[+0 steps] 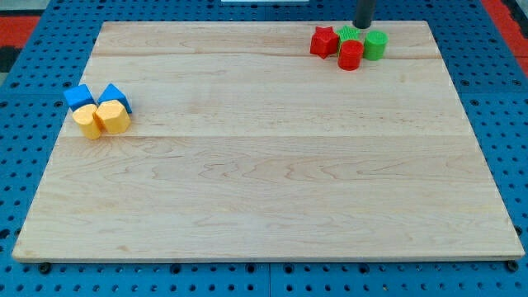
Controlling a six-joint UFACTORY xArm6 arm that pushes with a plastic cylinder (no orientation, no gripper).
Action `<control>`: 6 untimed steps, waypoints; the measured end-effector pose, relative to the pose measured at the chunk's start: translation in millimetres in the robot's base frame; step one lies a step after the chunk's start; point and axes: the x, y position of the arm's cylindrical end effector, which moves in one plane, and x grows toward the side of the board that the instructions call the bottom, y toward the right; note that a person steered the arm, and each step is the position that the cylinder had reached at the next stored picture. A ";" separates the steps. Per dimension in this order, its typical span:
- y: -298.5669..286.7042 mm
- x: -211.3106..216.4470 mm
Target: Push the stars to the bottom left of the board
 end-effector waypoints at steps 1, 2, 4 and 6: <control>3.9 19.5; -10.9 27.9; -72.0 25.5; 10.6 13.4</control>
